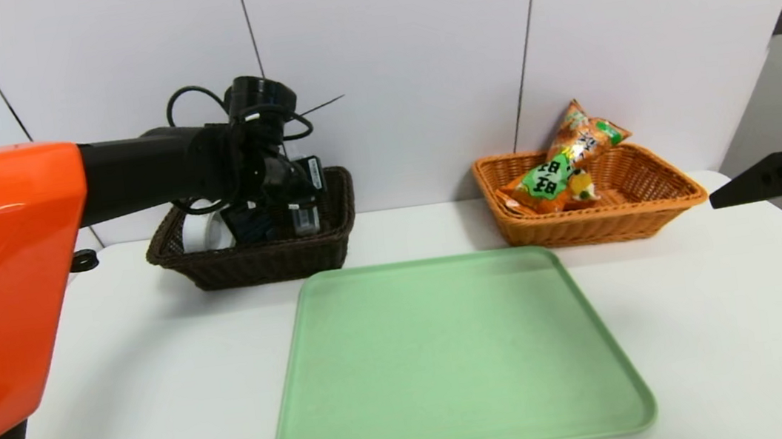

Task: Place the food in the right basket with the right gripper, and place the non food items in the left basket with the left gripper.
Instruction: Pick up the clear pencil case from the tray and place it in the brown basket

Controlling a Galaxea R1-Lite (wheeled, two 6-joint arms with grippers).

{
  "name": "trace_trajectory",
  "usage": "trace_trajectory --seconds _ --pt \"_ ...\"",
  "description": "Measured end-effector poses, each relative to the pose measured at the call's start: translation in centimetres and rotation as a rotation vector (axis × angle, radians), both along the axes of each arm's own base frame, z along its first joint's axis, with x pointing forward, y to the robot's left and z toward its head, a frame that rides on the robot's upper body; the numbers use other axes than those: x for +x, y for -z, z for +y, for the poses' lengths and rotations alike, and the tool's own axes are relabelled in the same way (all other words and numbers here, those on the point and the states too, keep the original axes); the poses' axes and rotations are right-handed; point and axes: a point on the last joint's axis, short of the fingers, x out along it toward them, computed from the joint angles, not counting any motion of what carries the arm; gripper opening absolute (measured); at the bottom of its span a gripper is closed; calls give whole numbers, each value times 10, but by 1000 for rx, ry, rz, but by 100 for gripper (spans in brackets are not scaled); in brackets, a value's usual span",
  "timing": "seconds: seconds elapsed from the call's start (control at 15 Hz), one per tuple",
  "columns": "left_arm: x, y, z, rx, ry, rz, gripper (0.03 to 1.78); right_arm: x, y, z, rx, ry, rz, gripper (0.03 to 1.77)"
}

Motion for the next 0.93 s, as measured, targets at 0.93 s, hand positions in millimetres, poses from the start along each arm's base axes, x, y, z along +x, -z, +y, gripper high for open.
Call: trace_trajectory --seconds 0.93 --pt "9 14 2 71 -6 7 79 -6 -2 1 3 -11 -10 171"
